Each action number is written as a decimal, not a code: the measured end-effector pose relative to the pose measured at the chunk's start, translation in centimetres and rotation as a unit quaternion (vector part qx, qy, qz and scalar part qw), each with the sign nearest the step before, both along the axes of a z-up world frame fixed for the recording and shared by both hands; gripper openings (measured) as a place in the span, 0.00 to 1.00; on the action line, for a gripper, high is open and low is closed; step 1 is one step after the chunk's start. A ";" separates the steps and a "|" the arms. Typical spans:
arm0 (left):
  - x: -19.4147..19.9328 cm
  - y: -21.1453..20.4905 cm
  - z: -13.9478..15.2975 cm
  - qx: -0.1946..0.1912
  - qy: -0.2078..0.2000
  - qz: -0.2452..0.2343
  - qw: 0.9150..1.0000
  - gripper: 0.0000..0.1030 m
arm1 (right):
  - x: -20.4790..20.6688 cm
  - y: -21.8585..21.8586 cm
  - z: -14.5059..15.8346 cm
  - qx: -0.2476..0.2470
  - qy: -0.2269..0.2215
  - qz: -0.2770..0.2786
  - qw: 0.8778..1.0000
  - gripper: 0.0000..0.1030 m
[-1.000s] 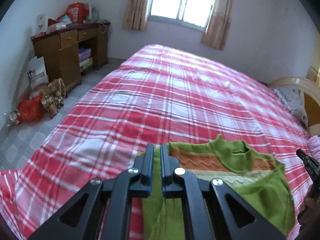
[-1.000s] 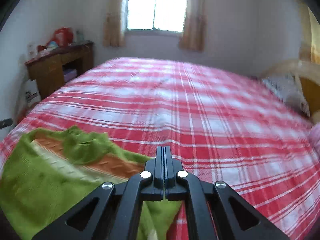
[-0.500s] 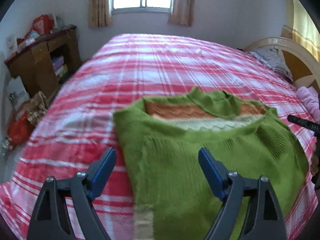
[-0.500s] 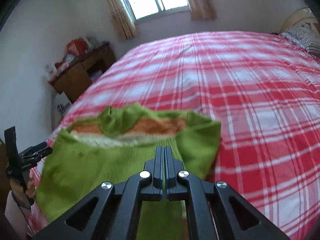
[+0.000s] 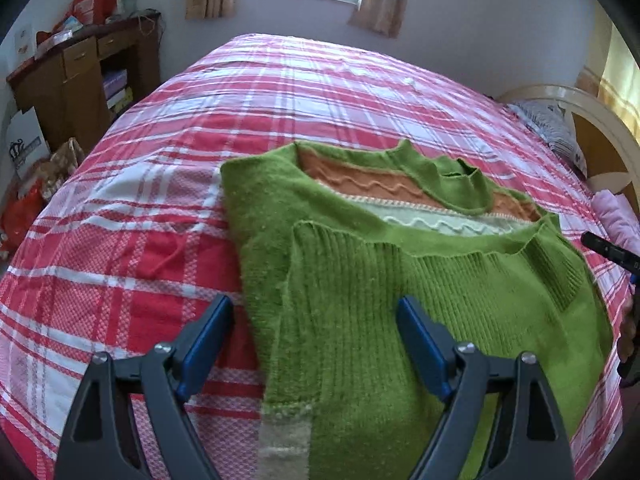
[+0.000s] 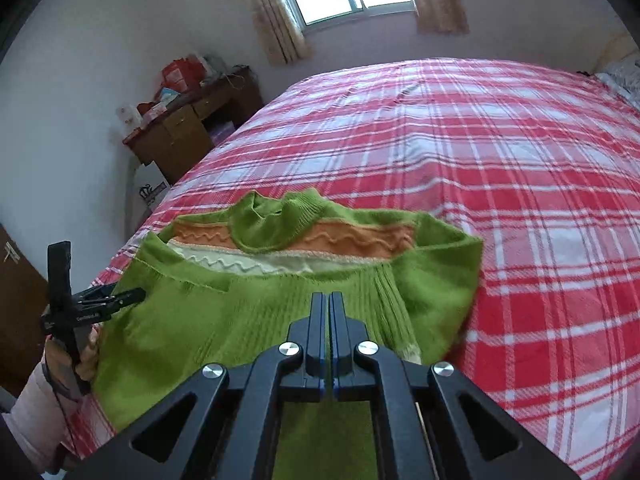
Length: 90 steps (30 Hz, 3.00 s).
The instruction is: Fold small clothes
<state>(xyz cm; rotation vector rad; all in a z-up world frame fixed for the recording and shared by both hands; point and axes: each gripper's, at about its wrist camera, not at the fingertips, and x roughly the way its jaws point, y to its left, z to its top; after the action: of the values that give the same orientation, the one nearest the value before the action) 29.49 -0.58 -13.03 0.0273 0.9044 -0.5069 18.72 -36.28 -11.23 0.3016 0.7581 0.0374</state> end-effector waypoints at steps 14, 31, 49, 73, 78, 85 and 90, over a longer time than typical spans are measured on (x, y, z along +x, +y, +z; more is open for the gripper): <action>-1.2 -0.4 0.9 0.024 -0.050 0.010 0.998 0.58 | -2.5 -2.4 0.8 0.011 -0.039 -0.052 0.998 0.02; -1.0 -1.4 0.9 0.031 -0.056 -0.003 0.998 0.54 | 2.7 -0.5 -1.8 -0.095 0.036 -0.004 0.995 0.37; -1.8 -1.3 3.2 0.019 -0.059 0.015 0.998 0.14 | -1.6 1.5 1.3 -0.191 -0.025 -0.051 0.980 0.07; -6.1 0.8 4.2 0.037 -0.125 0.052 0.990 0.08 | -3.7 2.2 0.8 -0.175 -0.036 -0.073 0.981 0.07; -5.4 0.7 3.4 0.031 -0.106 0.031 0.993 0.09 | -3.6 1.8 0.5 -0.162 -0.032 -0.078 0.983 0.07; -3.6 -0.3 4.2 0.014 -0.117 0.017 0.993 0.40 | -3.4 1.7 0.1 -0.163 -0.025 -0.077 0.983 0.07; -2.4 -1.3 3.2 0.031 -0.105 0.013 0.994 0.43 | -3.3 1.4 -0.2 -0.157 -0.021 -0.078 0.984 0.07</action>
<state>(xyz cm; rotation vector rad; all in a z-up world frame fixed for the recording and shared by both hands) 27.10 -1.85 -9.78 0.1236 0.7123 -0.4432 15.39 -34.90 -11.48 0.0581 0.6853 -0.2228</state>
